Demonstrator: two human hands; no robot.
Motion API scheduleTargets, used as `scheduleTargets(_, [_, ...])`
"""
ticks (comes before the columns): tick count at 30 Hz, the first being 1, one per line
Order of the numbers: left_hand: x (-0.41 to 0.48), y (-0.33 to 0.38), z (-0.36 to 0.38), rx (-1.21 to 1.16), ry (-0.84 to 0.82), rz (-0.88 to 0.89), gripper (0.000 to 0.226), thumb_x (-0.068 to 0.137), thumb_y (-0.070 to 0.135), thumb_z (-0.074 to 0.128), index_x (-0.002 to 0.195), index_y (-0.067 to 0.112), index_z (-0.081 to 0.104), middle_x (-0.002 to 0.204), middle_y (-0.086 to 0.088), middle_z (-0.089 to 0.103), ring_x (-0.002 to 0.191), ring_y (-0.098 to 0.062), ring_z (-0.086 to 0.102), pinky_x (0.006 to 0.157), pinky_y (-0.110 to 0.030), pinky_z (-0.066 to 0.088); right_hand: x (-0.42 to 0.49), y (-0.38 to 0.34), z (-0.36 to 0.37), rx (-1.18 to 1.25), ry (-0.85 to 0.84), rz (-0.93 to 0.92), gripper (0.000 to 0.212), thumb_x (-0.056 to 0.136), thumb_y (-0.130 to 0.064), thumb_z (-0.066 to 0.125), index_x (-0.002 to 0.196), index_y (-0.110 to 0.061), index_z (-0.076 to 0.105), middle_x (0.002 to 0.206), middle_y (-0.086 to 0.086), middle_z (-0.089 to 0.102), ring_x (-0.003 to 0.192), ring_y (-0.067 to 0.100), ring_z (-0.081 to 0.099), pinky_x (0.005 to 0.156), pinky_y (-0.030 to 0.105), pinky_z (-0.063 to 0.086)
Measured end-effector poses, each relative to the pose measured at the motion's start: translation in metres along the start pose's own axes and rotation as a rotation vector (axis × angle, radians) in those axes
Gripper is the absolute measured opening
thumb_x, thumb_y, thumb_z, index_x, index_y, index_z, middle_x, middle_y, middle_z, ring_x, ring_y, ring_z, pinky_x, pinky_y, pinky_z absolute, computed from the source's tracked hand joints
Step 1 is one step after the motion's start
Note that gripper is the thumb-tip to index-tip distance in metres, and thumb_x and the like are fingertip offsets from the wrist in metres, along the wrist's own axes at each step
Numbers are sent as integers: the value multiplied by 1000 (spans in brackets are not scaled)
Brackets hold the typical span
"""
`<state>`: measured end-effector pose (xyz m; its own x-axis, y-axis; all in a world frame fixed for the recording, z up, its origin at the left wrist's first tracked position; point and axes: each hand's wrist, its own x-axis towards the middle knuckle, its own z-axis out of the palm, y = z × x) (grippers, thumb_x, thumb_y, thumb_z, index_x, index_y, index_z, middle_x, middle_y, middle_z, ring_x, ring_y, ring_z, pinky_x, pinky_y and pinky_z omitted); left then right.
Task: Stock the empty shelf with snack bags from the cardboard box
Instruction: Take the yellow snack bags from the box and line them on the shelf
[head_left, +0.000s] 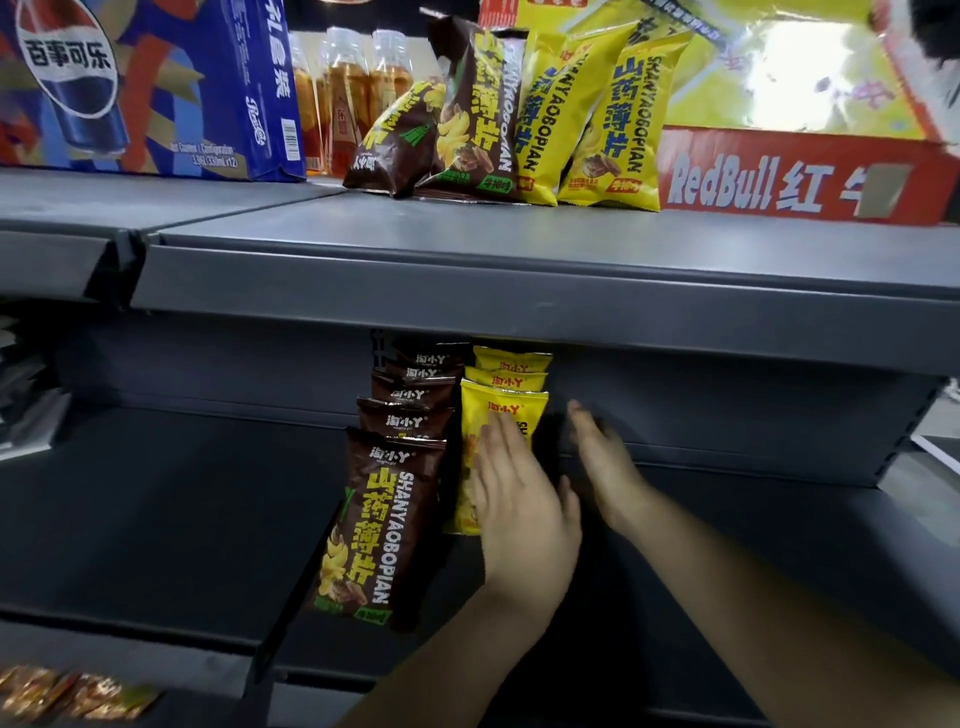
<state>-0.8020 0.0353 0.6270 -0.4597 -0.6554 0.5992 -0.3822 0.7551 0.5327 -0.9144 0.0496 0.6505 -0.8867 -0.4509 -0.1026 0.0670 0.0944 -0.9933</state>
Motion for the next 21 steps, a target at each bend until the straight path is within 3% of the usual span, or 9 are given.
scheduleTargets(2, [-10,14,-6,-50,-45,97,79,80,24,57,146,0,20,149,-16,34,139,-30,33,112,-43,27,-16,-3,-15,-37,-18,-34,40,95,-44,49,120,-13,54,121,6,60,111,19,55,98,34,43])
scheduleTargets(4, [-18,26,-11,-62,-80,154,79,76,19,62,144,0,26,143,-15,43,133,-30,42,109,-43,34,-37,-8,-36,-70,-38,-28,26,97,-40,47,113,-19,53,110,2,57,101,16,53,86,31,43])
scheduleTargets(7, [-36,44,-22,-106,-155,176,66,76,12,64,138,6,40,125,-8,60,114,-28,59,92,-39,51,-71,-9,-73,-127,-90,-13,44,96,-46,47,128,-16,51,120,1,56,108,18,55,94,37,49])
scheduleTargets(10, [-62,70,-39,-179,-291,126,44,86,13,52,128,24,49,113,6,67,105,-22,63,83,-36,50,-108,-5,-112,-135,-102,4,41,97,-46,46,128,-21,49,120,-4,55,108,14,53,97,38,48])
scheduleTargets(14, [-112,104,-49,-209,-379,177,32,87,16,48,116,29,52,99,3,71,94,-28,65,77,-38,49,-161,4,-162,-219,-80,-7,29,96,-42,49,113,-18,56,113,1,61,108,17,59,95,40,52])
scheduleTargets(16, [-139,117,-47,-272,-449,192,28,87,16,47,112,26,55,93,0,72,89,-30,65,75,-40,50,-184,13,-186,-247,-27,1,13,97,-32,51,97,-21,58,98,1,63,101,18,61,92,38,52])
scheduleTargets(19, [-177,138,-36,-427,-582,147,20,84,24,40,96,25,57,85,-3,70,82,-31,63,72,-43,52,-212,30,-222,-316,30,-26,17,97,-23,52,81,-26,58,80,-4,60,87,17,60,86,39,52])
scheduleTargets(21, [-201,149,-21,-484,-691,98,17,84,23,40,90,22,56,83,-6,68,81,-33,62,73,-43,51,-231,44,-247,-367,51,-1,17,96,-22,51,82,-24,60,83,-1,65,85,17,62,83,38,53])
